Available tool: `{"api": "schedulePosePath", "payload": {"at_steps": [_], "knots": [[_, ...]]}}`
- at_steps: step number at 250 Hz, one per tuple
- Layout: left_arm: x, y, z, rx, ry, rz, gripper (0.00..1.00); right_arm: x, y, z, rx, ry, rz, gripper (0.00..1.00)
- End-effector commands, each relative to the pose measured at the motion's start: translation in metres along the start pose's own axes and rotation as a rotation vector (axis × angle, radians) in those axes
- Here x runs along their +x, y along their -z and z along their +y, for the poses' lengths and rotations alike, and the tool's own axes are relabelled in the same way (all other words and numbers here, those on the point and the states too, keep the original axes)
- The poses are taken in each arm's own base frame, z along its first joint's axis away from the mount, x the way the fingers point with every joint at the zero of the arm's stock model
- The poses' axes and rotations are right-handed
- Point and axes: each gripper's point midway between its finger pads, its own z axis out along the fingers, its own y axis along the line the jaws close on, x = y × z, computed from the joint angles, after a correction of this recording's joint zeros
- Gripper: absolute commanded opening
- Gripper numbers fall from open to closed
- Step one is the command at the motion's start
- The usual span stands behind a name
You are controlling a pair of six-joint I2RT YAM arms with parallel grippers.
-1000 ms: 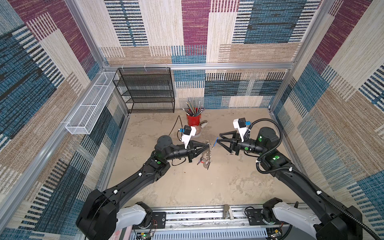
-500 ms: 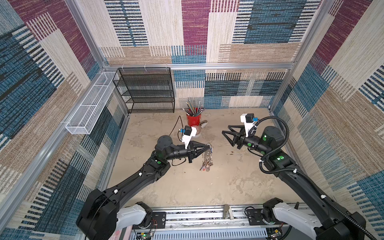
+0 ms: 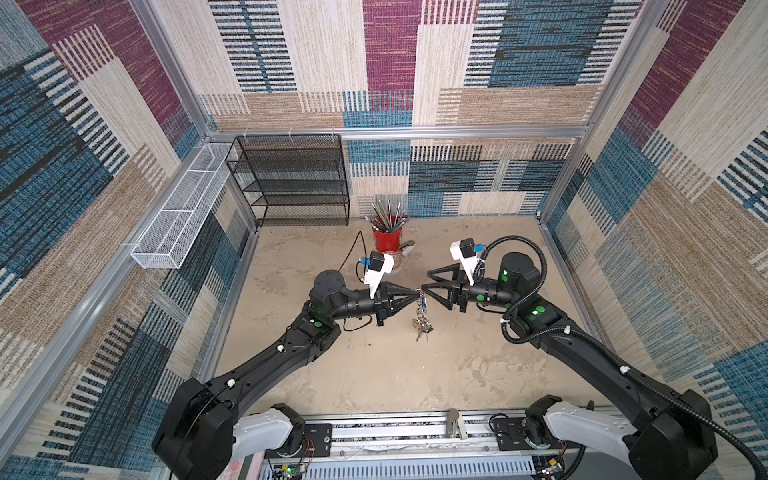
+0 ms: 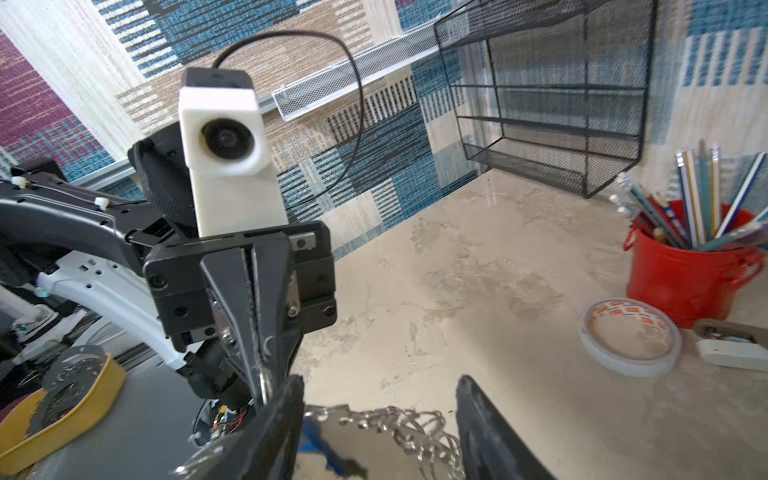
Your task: Put the keys on the keyring
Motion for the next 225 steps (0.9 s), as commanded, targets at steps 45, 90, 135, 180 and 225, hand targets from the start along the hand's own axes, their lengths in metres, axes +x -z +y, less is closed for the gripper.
{"api": "schedulePosePath", "payload": {"at_steps": [45, 90, 135, 180, 225], "knots": [[-0.015, -0.001, -0.007, 0.026, -0.059, -0.043, 0.0, 0.005, -0.005, 0.015, -0.093, 0.016, 0.003, 0.46], [-0.012, 0.0, -0.007, 0.023, -0.057, -0.038, 0.0, -0.01, 0.005, 0.006, 0.008, 0.037, -0.046, 0.51], [-0.014, 0.0, -0.008, 0.029, -0.059, -0.041, 0.0, -0.028, 0.019, 0.006, 0.013, 0.047, -0.092, 0.55], [-0.015, 0.0, -0.009, 0.03, -0.06, -0.043, 0.0, -0.013, 0.015, 0.019, -0.09, 0.025, -0.048, 0.54], [-0.014, -0.001, -0.008, 0.029, -0.059, -0.042, 0.0, -0.002, 0.01, 0.028, -0.137, 0.021, -0.023, 0.53]]}}
